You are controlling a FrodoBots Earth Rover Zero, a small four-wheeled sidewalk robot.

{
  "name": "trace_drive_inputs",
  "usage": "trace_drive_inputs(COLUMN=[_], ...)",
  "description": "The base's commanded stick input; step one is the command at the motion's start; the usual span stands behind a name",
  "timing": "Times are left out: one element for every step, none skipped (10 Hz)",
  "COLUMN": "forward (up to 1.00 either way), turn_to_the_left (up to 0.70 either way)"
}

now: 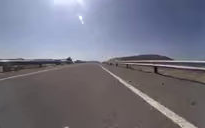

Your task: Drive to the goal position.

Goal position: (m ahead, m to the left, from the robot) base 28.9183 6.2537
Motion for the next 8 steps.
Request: trace_drive_inputs(forward=[1.0,1.0,1.0,1.0,1.0,1.0,1.0,1.0], turn_to_the_left=[0.0,0.0,0.0,0.0,0.0,0.0,0.0,0.0])
